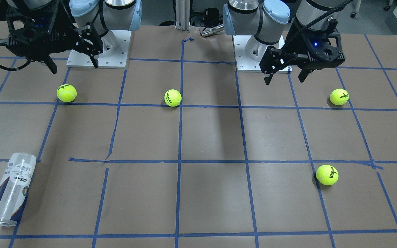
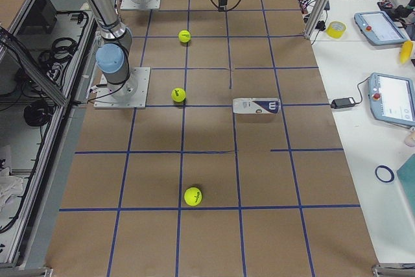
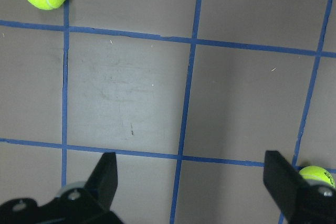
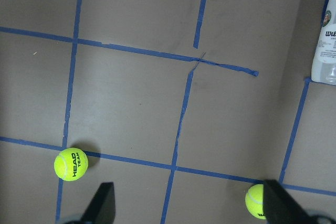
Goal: Lift up tennis ball bucket
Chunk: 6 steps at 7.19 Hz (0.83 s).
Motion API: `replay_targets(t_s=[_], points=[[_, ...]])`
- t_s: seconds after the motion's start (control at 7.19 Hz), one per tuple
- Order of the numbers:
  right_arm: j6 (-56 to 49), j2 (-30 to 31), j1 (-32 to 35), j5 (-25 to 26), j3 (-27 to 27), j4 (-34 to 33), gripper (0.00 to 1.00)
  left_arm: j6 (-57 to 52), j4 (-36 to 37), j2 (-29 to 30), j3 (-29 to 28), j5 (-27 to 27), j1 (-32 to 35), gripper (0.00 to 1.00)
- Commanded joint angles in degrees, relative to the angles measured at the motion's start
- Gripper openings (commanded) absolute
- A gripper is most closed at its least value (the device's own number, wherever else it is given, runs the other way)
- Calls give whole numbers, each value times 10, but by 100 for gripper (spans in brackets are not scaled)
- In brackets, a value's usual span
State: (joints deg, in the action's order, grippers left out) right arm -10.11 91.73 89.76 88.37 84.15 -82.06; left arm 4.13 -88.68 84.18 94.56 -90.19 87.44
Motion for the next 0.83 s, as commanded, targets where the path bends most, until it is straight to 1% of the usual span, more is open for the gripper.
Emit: replay_targets(t_s=[0.0, 0.42, 0.56, 0.7], points=[[5, 1, 0, 6, 0, -43, 100, 1, 0, -7, 2, -2, 0, 100], [6, -1, -6, 6, 0, -52, 100, 6, -1, -5, 0, -10, -2, 100], [14, -2, -9, 6, 0, -40, 100, 7, -4, -10, 1, -4, -1, 100], [58, -7, -19, 5, 0, -35, 100, 7, -4, -10, 4, -4, -1, 100]])
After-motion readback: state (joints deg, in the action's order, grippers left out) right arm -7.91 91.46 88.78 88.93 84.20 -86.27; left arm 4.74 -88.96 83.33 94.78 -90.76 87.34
